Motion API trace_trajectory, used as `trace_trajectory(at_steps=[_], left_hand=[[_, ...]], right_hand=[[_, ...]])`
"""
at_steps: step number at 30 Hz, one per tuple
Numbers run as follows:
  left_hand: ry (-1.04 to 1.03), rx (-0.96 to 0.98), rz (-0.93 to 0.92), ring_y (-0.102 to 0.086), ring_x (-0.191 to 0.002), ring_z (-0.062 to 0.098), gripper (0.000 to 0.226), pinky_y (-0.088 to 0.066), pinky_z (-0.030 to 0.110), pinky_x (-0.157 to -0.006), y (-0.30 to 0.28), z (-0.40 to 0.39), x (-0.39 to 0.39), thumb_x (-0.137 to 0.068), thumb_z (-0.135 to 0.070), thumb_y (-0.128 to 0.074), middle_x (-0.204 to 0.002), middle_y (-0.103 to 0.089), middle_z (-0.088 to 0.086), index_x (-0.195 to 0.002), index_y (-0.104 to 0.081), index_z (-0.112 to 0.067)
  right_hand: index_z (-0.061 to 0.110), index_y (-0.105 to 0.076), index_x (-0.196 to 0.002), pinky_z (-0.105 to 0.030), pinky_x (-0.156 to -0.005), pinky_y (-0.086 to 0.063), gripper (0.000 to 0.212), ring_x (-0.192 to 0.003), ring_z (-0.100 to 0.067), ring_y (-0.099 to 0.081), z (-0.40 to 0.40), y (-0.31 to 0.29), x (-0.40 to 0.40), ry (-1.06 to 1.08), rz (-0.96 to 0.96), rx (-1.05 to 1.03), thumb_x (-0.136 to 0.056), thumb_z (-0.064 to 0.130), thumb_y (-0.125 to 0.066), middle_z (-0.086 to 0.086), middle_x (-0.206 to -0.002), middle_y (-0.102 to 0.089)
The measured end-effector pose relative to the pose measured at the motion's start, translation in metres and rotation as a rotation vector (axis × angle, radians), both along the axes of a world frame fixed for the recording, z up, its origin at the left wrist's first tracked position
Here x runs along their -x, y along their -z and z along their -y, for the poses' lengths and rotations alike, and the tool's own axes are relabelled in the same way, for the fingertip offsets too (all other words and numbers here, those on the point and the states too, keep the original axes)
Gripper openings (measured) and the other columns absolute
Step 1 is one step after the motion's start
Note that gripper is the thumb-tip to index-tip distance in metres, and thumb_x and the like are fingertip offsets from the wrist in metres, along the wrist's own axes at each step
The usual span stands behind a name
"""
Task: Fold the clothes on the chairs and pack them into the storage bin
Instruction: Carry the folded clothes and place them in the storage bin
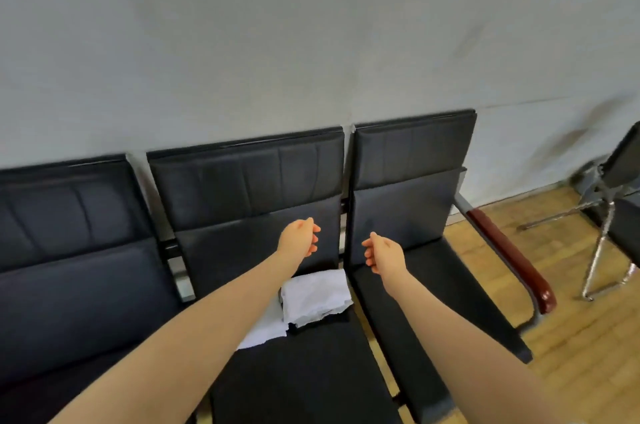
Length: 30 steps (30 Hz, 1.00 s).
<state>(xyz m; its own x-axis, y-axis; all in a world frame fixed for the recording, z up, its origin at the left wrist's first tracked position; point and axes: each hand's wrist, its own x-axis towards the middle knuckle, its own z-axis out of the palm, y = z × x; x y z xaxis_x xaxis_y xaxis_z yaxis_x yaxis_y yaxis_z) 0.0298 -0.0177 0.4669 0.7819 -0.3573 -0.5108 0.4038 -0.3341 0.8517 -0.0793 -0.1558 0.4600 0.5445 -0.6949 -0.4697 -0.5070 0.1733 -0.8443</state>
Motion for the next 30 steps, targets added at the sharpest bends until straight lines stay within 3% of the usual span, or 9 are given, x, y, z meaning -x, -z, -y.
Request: trace_trajectory(at_steps=[4,10,14,17,19,22,25,27,30], left_hand=[[-0.094,-0.103,-0.038,-0.048,-0.063,0.015,0.03,-0.041,0.028,-0.061,0.051,0.038,0.002,-0.1,-0.027,-0.041,-0.074,-0.053,0.002,-0.076,-0.057,-0.017],[-0.143,-0.369,-0.002,-0.05,-0.074,0.014,0.026,-0.039,0.028,-0.072,0.16,0.052,-0.005,-0.099,-0.034,-0.041,-0.087,-0.056,0.002,-0.095,-0.053,-0.011],[-0.16,-0.444,-0.055,-0.052,-0.076,0.019,0.026,-0.04,0.029,-0.072,0.246,0.053,-0.018,-0.096,-0.039,-0.045,-0.105,-0.061,0.019,-0.095,-0.055,-0.014],[-0.152,-0.507,-0.113,-0.052,-0.117,0.031,0.057,-0.043,0.034,-0.092,0.318,0.052,-0.022,-0.094,-0.045,-0.047,-0.137,-0.046,0.014,-0.14,-0.039,-0.012],[-0.151,-0.525,-0.144,-0.044,-0.129,0.032,0.072,-0.039,0.036,-0.103,0.365,0.051,-0.02,-0.091,-0.048,-0.051,-0.145,-0.039,0.013,-0.148,-0.027,-0.011],[-0.18,-0.445,-0.187,-0.045,-0.13,0.029,0.098,-0.04,0.037,-0.106,0.413,0.054,-0.012,-0.072,-0.061,-0.063,-0.147,-0.04,0.008,-0.149,-0.024,-0.015],[-0.298,-0.414,-0.197,-0.054,-0.117,0.025,0.108,-0.047,0.037,-0.098,0.442,0.054,-0.006,-0.049,-0.062,-0.065,-0.133,-0.053,-0.001,-0.143,-0.033,-0.019],[-0.37,-0.452,-0.23,-0.052,-0.118,0.025,0.096,-0.044,0.03,-0.091,0.442,0.053,-0.003,-0.064,-0.051,-0.072,-0.126,-0.048,-0.004,-0.142,-0.031,-0.012],[-0.361,-0.433,-0.354,-0.051,-0.118,0.025,0.09,-0.043,0.032,-0.092,0.446,0.053,-0.004,-0.072,-0.051,-0.075,-0.133,-0.049,0.002,-0.141,-0.035,-0.011]], right_hand=[[0.01,-0.061,-0.075,-0.025,-0.056,-0.039,0.034,-0.057,-0.014,-0.048,0.051,0.056,-0.003,-0.189,-0.128,0.026,-0.1,0.025,-0.045,-0.003,-0.062,-0.054],[0.012,-0.06,-0.076,-0.031,-0.064,-0.041,0.03,-0.063,-0.016,-0.052,0.098,0.163,-0.029,-0.345,-0.268,0.017,-0.097,0.029,-0.048,-0.004,-0.069,-0.058],[0.014,-0.059,-0.088,-0.032,-0.07,-0.045,0.026,-0.075,-0.019,-0.055,0.105,0.248,-0.052,-0.435,-0.356,0.062,-0.095,0.037,-0.049,-0.005,-0.084,-0.061],[0.013,-0.06,-0.109,-0.031,-0.077,-0.048,0.039,-0.095,-0.023,-0.058,0.106,0.315,-0.064,-0.518,-0.421,0.175,-0.09,0.047,-0.053,-0.005,-0.104,-0.059],[0.013,-0.054,-0.127,-0.039,-0.091,-0.048,0.057,-0.115,-0.028,-0.05,0.104,0.354,-0.068,-0.466,-0.431,0.234,-0.086,0.053,-0.058,-0.009,-0.123,-0.05],[0.009,-0.035,-0.144,-0.043,-0.102,-0.038,0.086,-0.131,-0.032,-0.037,0.104,0.393,-0.072,-0.374,-0.506,0.183,-0.081,0.061,-0.062,-0.013,-0.14,-0.038],[0.01,-0.035,-0.144,-0.042,-0.105,-0.039,0.095,-0.131,-0.031,-0.04,0.1,0.427,-0.072,-0.314,-0.49,-0.012,-0.074,0.064,-0.067,-0.01,-0.142,-0.039],[0.011,-0.039,-0.142,-0.043,-0.105,-0.041,0.093,-0.128,-0.03,-0.044,0.098,0.442,-0.067,-0.3,-0.46,-0.022,-0.071,0.062,-0.071,-0.008,-0.139,-0.043],[0.01,-0.047,-0.135,-0.034,-0.088,-0.046,0.082,-0.108,-0.024,-0.055,0.102,0.446,-0.061,-0.271,-0.397,-0.117,-0.071,0.052,-0.077,-0.005,-0.124,-0.057]])
